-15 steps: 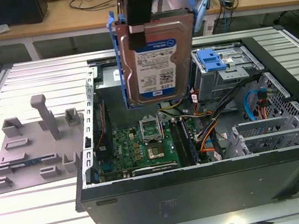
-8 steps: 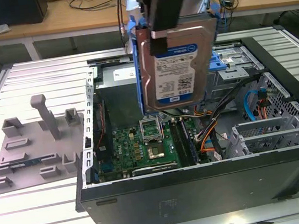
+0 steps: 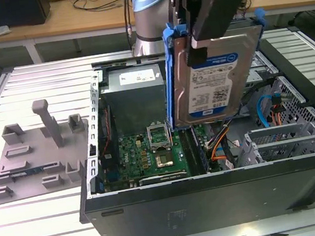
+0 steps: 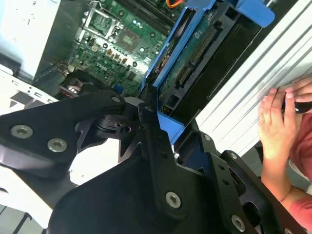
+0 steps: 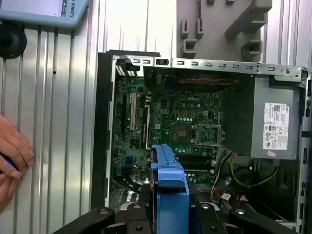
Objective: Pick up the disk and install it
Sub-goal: 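Pick up the disk, then insert the disk into the insertion slot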
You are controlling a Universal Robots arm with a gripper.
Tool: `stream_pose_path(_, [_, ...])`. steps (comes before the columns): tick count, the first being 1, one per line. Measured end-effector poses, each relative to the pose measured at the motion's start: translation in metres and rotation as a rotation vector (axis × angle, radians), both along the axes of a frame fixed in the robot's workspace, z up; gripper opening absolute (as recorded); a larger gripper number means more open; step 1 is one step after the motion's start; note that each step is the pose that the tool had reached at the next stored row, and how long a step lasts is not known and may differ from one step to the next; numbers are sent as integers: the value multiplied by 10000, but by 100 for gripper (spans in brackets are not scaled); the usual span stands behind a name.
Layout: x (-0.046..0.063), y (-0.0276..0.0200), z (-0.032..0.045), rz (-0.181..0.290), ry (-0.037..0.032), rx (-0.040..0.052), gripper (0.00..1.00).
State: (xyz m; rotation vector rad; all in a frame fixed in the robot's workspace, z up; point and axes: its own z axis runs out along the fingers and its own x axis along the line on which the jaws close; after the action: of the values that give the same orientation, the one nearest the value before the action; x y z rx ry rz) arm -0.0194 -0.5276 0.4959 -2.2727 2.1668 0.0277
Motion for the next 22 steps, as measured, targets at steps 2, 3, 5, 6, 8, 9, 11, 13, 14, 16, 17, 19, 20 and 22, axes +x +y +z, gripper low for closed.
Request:
stream_pose_path(2, [1,-6,0,-1,-1,2,37])
stream_pose_path(3, [1,-6,0,-2,-1,2,37])
stream_pose_path(5, [1,-6,0,0,0,2,37])
stream_pose_path(6, [1,-6,0,0,0,4,37])
stream_pose_path(8, [1,-6,0,-1,0,5,37])
stream_pose_path(9, [1,-6,0,0,0,5,37])
stream_pose_path(11, [1,-6,0,0,0,5,37])
stream_pose_path(13, [1,-6,0,-1,0,5,37])
stream_pose_path(14, [2,-6,0,0,0,5,37])
stream_pose_path(16, [1,-6,1,-1,0,5,37])
stream_pose_path(17, [4,-11,1,-2,0,5,37])
stream_pose_path(19, [17,-26,1,-45,0,5,37])
stream_pose_path(20, [23,-31,1,-61,0,5,37])
stream_pose_path(22, [33,-49,0,-188,0,5,37])
